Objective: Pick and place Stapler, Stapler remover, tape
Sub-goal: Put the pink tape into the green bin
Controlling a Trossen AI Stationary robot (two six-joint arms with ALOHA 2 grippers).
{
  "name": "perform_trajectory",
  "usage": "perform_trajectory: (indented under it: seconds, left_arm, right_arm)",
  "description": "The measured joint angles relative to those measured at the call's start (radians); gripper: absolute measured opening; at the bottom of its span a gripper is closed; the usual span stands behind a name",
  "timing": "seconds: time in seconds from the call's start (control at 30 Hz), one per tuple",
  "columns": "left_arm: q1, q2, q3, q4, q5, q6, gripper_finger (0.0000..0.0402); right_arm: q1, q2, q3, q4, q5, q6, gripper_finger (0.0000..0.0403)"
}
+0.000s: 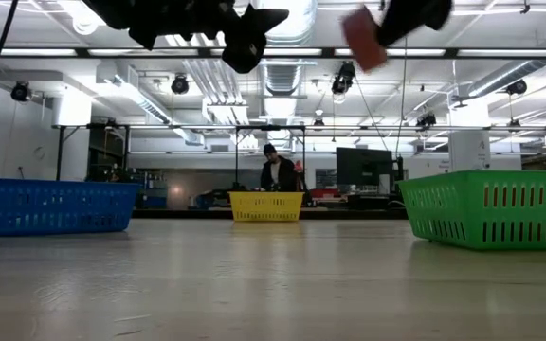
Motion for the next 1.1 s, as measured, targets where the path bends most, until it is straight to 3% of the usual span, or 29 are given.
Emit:
perform_trajectory:
  seconds: [0.1,0.23,0.43,1.1]
  left_arm:
    - [-0.001,0.000,-0.002,0.003,0.001,0.000,0.0201]
    - [-0.003,0.000,-0.007,0.004,0.000,-0.014,0.0200]
    - [-0.009,0.000,-0.015,0.003,0.004,-0.050,0.0199]
    - [-0.015,0.000,-0.047,0.008,0.006,-0.048,0.0197]
  right_arm:
    - [-0.026,0.001,0.024,-0.168,-0.158,0.133,0.0034]
    - [-0.076,0.003,0.003,-0.217,-0.397,0.217,0.0034]
    - [-0.156,0.025,-0.056,-0.254,-0.590,0.246,0.0034]
    - [-0.235,0.220,-0.089,-0.253,-0.741,0.107,0.0045]
